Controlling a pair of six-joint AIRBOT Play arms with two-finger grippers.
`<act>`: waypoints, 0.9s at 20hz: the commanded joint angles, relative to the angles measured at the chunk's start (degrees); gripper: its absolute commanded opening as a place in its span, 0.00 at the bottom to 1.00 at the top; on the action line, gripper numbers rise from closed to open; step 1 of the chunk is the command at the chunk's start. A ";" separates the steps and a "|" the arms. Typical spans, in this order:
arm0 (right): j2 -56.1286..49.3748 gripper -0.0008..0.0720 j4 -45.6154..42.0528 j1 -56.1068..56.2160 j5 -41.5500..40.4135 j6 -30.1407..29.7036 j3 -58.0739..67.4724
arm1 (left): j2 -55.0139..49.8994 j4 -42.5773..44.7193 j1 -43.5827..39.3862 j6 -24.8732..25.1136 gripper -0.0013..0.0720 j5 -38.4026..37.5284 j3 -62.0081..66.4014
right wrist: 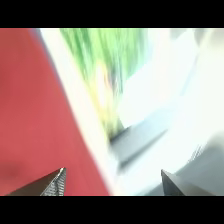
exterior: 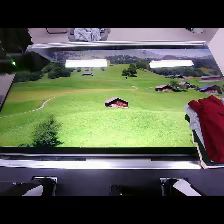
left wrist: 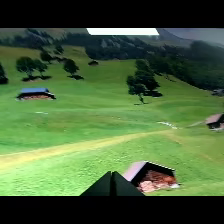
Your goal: Fold the shirts.
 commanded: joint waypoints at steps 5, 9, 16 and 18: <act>-7.58 0.96 0.17 43.95 5.38 2.78 6.67 | -8.57 34.18 -9.27 -14.49 0.83 -20.55 1.22; -17.70 0.93 8.83 51.76 22.84 1.88 5.86 | -4.04 31.82 -10.19 -17.25 1.00 -21.00 -18.34; -17.81 0.93 7.45 52.98 21.77 1.88 5.25 | 1.20 31.80 -10.51 -18.64 1.00 -13.27 -25.90; -17.81 0.93 7.45 52.98 21.77 1.88 5.25 | 1.07 31.80 -10.51 -18.64 1.00 -13.27 -25.92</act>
